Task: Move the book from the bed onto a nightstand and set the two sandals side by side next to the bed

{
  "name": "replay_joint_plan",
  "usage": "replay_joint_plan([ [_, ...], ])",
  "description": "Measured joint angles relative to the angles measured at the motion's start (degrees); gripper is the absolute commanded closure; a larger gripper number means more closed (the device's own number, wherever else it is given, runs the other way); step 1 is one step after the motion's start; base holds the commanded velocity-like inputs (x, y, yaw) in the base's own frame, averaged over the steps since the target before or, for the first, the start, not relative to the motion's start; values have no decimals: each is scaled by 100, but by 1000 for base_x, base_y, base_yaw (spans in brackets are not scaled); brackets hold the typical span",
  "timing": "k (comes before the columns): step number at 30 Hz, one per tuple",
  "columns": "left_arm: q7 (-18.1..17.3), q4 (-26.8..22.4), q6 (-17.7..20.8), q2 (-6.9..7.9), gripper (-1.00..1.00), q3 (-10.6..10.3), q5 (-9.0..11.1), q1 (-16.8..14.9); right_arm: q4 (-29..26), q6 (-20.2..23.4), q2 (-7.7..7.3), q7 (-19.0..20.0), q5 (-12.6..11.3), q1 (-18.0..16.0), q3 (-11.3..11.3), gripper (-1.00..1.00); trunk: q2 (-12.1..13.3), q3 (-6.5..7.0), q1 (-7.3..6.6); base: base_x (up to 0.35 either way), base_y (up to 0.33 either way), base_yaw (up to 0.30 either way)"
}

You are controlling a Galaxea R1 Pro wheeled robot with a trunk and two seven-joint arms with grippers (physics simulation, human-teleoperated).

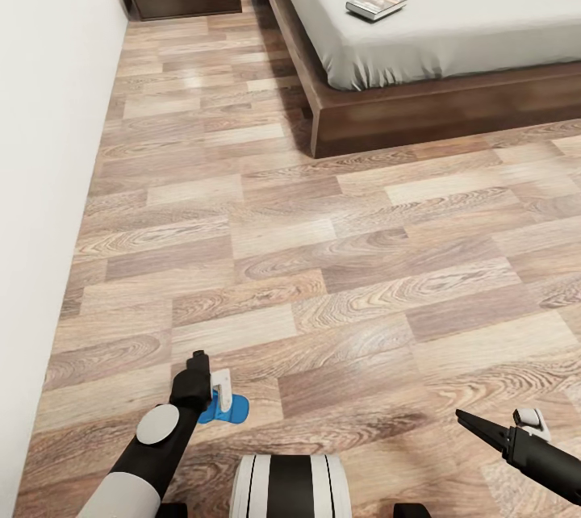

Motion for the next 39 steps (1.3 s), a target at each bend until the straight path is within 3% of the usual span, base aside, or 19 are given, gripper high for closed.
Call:
replay_joint_plan([
  [13, -14, 0, 0, -8, -100, -8, 0, 0, 0, 0, 0, 0, 0, 1, 0, -100, -3, -44, 5, 0, 0, 0],
  [33, -15, 0, 5, -18, -100, -18, -6, 0, 0, -1, 0, 0, 1, 0, 0, -100, -29, -487, 57, 0, 0, 0],
  [39, -15, 0, 3, -18, -100, -24, -8, 0, 0, 0, 0, 0, 0, -2, 0, -100, -29, -488, 57, 0, 0, 0],
])
